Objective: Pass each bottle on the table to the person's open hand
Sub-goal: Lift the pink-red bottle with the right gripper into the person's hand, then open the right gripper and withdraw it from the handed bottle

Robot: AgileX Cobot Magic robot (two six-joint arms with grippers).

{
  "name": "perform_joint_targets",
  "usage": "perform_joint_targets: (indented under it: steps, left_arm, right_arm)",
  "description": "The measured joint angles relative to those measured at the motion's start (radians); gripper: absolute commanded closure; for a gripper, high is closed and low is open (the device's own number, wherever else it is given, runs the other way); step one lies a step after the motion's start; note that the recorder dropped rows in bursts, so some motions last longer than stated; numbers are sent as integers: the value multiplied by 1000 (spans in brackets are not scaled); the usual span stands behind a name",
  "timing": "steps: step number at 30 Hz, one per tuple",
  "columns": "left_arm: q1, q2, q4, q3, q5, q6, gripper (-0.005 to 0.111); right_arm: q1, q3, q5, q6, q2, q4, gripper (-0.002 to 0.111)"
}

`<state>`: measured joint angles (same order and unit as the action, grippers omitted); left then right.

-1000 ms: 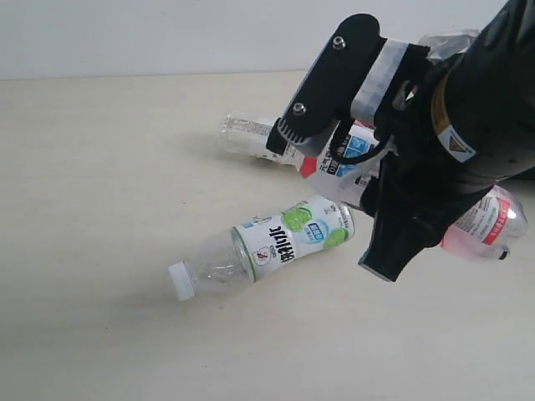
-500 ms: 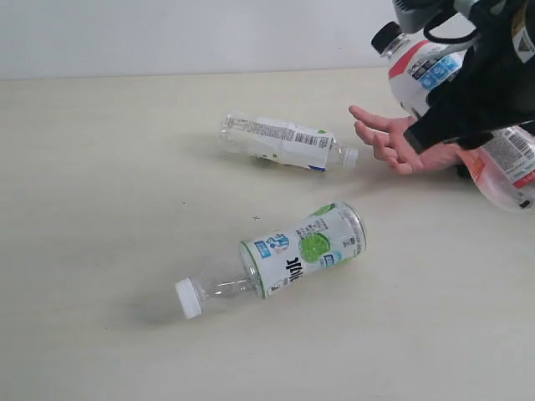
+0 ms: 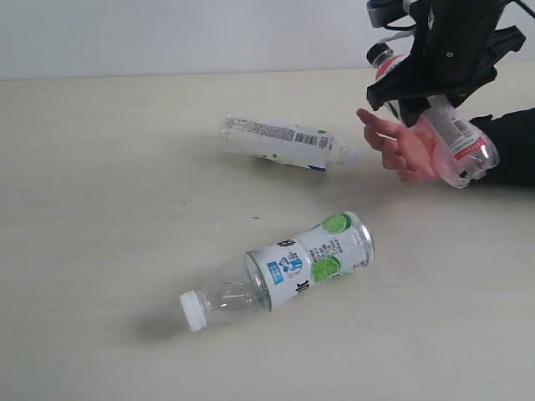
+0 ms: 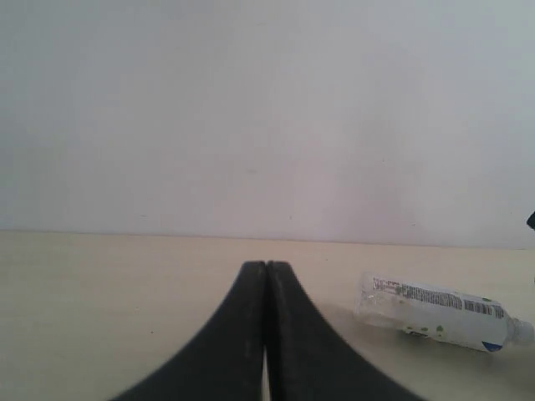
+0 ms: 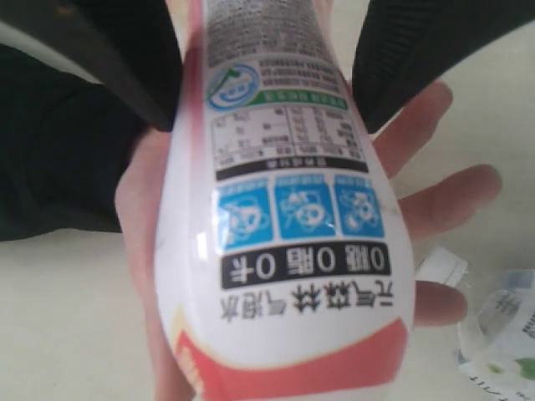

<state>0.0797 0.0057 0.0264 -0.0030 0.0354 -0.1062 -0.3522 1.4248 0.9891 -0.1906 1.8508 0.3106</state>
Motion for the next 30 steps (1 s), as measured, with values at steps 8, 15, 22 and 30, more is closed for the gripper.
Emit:
perform_joint_targets:
  steps: [8,15,22,30]
  left_arm:
    - [0,0,0,0,0,0,107]
    - [0,0,0,0,0,0,107]
    - [0,0,0,0,0,0,107]
    - [0,0,0,0,0,0,107]
  right_arm:
    - [1,51,-42,-7,88,-2,108]
    - [2,53,-83,-63,112,19,107]
    - [2,57,-78,-67,139,23,87]
    - [2,57,-88,-65,141,25,42]
